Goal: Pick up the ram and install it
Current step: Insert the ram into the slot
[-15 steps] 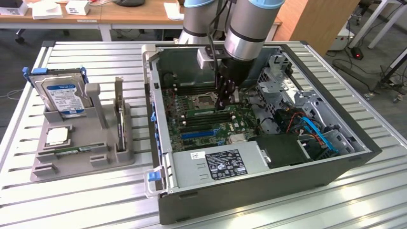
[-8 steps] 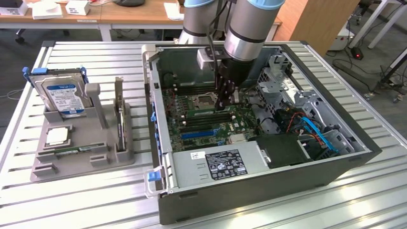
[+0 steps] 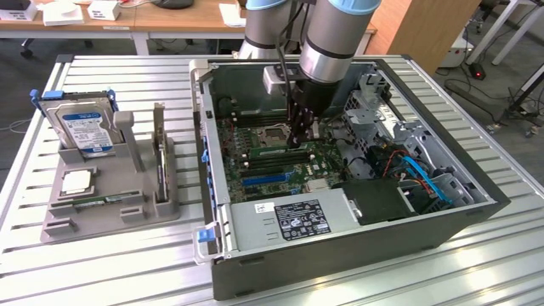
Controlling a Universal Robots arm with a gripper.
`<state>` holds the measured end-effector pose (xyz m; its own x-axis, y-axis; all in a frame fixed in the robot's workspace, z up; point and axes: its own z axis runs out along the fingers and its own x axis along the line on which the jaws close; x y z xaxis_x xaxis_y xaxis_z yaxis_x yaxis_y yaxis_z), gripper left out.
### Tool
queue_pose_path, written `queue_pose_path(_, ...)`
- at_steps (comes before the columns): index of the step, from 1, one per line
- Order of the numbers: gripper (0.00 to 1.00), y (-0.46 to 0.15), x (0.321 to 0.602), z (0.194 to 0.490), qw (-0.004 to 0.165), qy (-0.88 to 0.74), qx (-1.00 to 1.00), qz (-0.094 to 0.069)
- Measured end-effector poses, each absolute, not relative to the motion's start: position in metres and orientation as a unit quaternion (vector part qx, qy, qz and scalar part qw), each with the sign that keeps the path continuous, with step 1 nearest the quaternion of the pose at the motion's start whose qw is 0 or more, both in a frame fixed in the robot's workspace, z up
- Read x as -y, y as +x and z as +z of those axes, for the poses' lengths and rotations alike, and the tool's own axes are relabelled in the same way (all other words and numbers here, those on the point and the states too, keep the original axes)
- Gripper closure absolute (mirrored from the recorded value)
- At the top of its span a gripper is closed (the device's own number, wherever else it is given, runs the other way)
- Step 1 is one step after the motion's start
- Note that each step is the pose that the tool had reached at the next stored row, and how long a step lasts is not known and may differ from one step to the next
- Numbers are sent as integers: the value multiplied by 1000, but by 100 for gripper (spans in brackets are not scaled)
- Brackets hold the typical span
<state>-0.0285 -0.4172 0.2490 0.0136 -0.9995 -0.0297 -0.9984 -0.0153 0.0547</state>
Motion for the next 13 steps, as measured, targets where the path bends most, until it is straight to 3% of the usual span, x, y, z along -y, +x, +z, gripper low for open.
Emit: queue_pose_path(13, 89, -29, 417, 245, 9, 711, 702, -30)
